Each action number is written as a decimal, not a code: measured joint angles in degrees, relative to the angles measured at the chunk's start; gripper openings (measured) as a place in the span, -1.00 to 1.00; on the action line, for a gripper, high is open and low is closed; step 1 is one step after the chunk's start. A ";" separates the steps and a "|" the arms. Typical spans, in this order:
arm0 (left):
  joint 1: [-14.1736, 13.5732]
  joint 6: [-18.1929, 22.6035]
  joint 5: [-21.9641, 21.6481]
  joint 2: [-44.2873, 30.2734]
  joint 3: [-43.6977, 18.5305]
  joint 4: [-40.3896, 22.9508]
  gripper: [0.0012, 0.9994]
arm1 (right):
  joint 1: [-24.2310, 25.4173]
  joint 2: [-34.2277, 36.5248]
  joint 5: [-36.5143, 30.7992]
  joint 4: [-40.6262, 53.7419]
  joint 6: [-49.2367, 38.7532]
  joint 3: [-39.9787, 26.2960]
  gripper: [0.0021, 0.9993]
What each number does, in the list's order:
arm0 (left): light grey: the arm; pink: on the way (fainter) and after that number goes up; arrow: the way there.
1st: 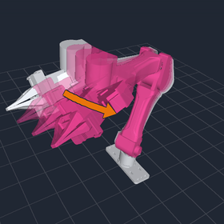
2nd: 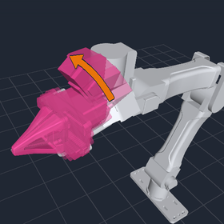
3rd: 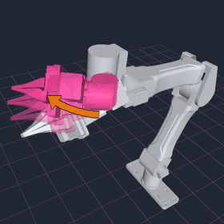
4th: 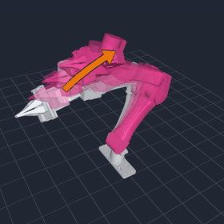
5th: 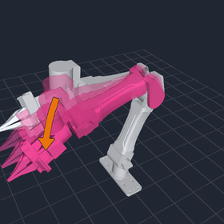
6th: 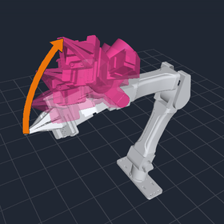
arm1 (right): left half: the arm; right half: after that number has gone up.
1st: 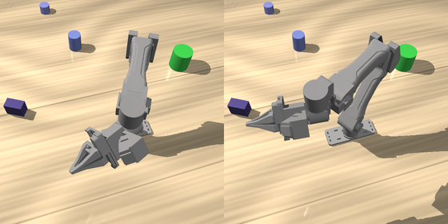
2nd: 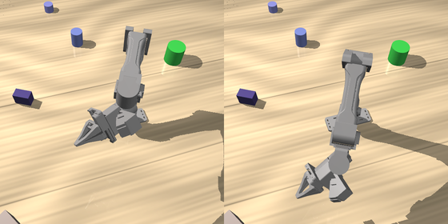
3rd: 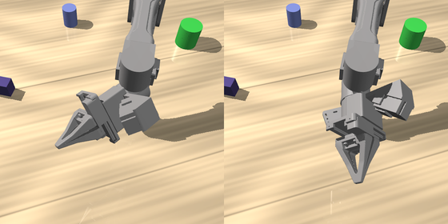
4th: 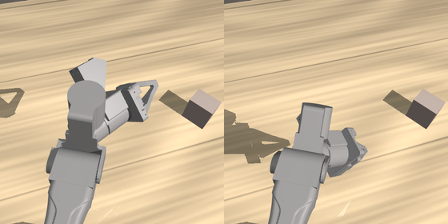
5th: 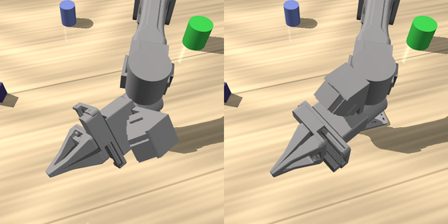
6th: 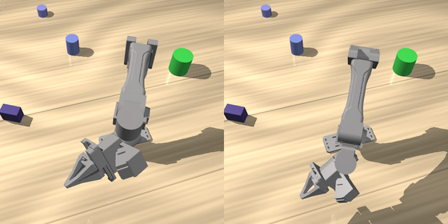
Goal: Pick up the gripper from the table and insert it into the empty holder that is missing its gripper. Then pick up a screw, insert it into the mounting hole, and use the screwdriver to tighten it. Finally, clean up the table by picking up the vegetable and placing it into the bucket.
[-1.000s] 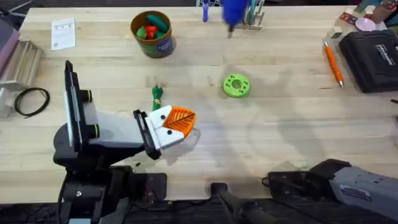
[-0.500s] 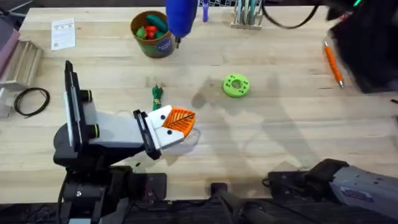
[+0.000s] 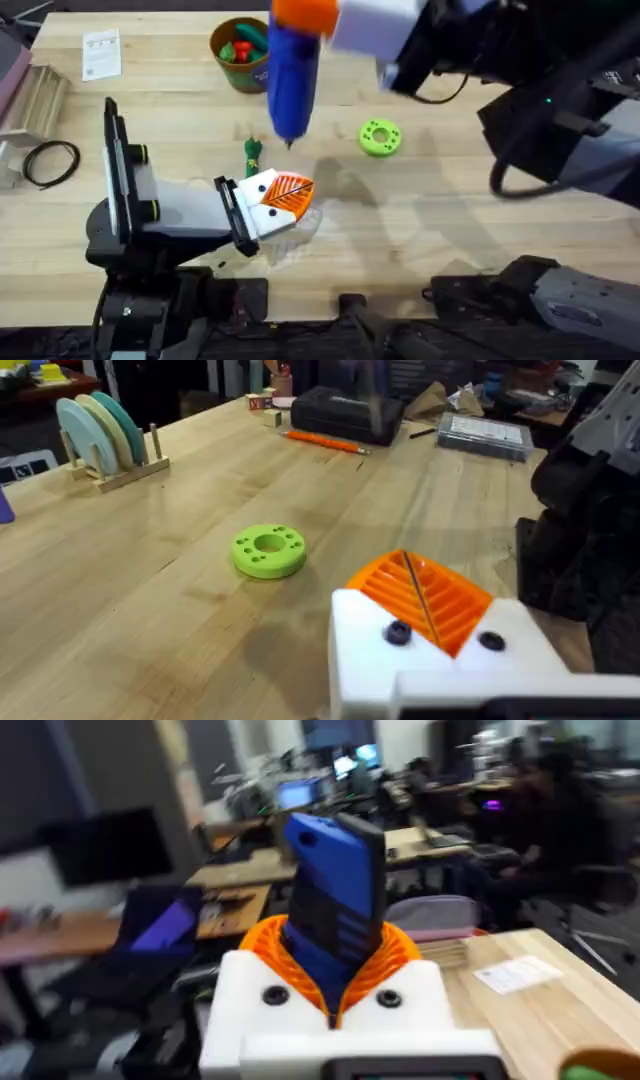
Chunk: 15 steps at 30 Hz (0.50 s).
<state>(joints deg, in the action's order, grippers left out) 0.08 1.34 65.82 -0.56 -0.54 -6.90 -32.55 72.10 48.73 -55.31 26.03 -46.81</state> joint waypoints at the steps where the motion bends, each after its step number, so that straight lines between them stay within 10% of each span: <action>1: 0.00 0.00 -0.02 0.00 0.00 0.00 -0.99 | -0.74 0.04 1.00 0.00 -1.43 0.00 -0.96; 15: 0.00 0.00 0.39 -0.02 0.00 -0.04 -0.99 | -9.99 1.27 5.39 0.02 -17.36 0.00 -0.96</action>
<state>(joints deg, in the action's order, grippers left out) 0.08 1.34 66.21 -0.58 -0.54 -6.94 -42.54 73.36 54.13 -55.29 8.67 -46.81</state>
